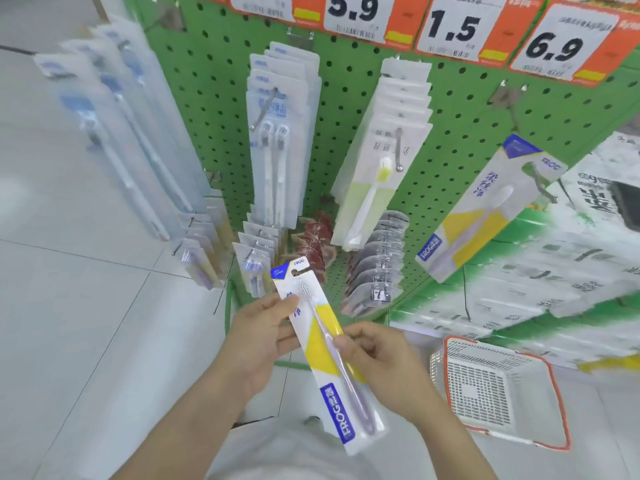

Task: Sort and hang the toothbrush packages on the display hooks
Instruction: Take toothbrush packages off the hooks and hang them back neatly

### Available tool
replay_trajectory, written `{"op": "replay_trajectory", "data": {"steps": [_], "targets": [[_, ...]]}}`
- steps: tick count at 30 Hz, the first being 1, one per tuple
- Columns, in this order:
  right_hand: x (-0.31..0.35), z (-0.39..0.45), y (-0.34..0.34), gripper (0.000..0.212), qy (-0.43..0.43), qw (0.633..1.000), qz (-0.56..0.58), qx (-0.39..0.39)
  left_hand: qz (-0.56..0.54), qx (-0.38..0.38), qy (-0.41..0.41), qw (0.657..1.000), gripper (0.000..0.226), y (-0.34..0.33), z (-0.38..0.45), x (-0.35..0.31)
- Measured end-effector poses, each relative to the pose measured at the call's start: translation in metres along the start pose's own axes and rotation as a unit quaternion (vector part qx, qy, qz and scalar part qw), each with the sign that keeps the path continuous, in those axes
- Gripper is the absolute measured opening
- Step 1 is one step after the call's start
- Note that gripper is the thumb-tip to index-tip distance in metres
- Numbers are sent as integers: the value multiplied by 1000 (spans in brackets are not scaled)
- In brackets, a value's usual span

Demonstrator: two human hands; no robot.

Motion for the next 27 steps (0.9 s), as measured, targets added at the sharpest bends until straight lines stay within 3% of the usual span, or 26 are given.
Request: {"op": "replay_trajectory", "data": {"steps": [2,6,8,15,19,27], "targets": [[2,2,-8,16,-5,1000,17,16,-4,-7,-7,1000,23,7,0,-1],[-1,-2,-30,37,-25,982,126,139,-3,-40,-22,999,19,24,0,-7],[1,-6,-36,40,-26,974,126,188,-1,-44,-24,999,19,30,0,-9],[7,-2,-42,48,-16,989,48,142,-13,-74,-47,996,12,40,-4,-15],[10,-12,-55,66,-33,976,49,212,-38,-130,-83,987,15,50,-4,-23],[-1,-21,-65,30,-80,970,107,204,-52,-152,-117,980,16,60,-7,-28]]}}
Point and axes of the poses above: each hand's wrist, its own z-axis towards the middle knuckle, its own y-axis out of the back of the hand, x = y × z, the point moved 8 cm from there along z, towards the middle knuckle, and after that the axes turned 7 degrees about -y, right-handed, at the moved point
